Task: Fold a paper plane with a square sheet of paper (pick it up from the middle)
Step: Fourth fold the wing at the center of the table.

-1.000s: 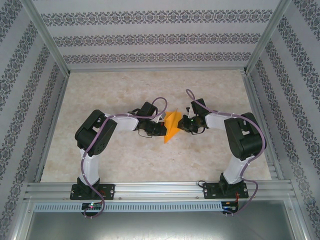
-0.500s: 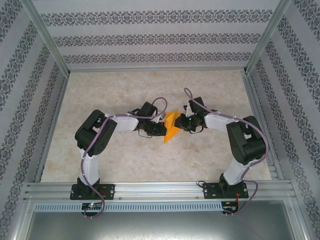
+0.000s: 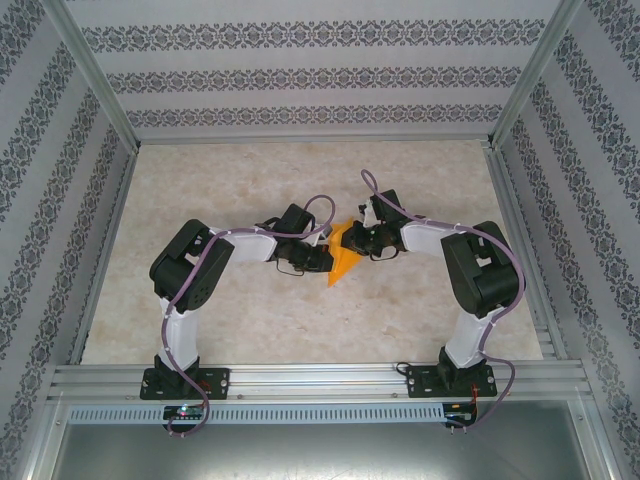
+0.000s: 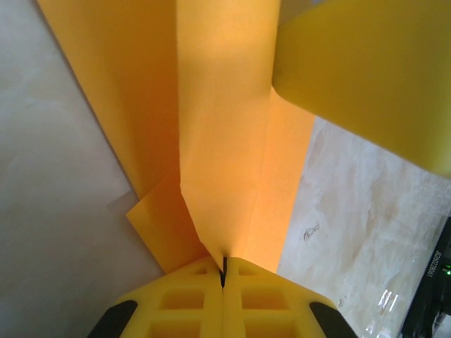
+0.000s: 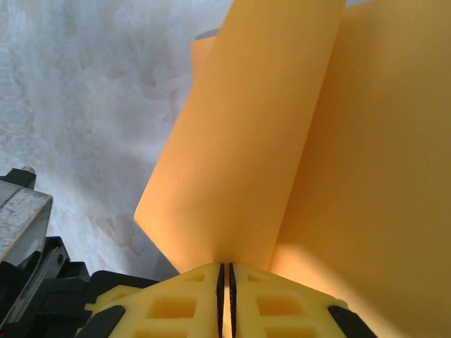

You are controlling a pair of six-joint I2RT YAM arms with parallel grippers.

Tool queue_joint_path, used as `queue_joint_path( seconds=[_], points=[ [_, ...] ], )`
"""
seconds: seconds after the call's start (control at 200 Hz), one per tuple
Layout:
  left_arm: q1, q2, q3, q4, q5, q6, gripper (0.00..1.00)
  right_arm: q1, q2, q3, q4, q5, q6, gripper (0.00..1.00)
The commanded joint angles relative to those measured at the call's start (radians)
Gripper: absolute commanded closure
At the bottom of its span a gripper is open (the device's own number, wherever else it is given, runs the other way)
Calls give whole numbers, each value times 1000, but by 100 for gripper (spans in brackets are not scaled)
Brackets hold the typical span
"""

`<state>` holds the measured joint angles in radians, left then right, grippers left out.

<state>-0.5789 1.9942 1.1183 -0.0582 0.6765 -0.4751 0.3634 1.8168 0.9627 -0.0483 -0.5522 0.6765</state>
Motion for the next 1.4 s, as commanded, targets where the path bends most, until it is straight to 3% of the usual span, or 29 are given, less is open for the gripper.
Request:
queue_joint_path(
  seconds=[0.0,0.839,1.074,1.394],
  points=[
    [16,23,-31,-56,-49,36,100,12,12,23,38,-33,18,88],
    [17,-15,-21,-57,-5,29,96,16,105,60,46,-26,9,90],
    [16,-35,-4,-63,6,23,89,17,127,66,47,-29,6,90],
    [17,-54,35,-84,33,15,73,16,142,69,48,-32,3,90]
  ],
)
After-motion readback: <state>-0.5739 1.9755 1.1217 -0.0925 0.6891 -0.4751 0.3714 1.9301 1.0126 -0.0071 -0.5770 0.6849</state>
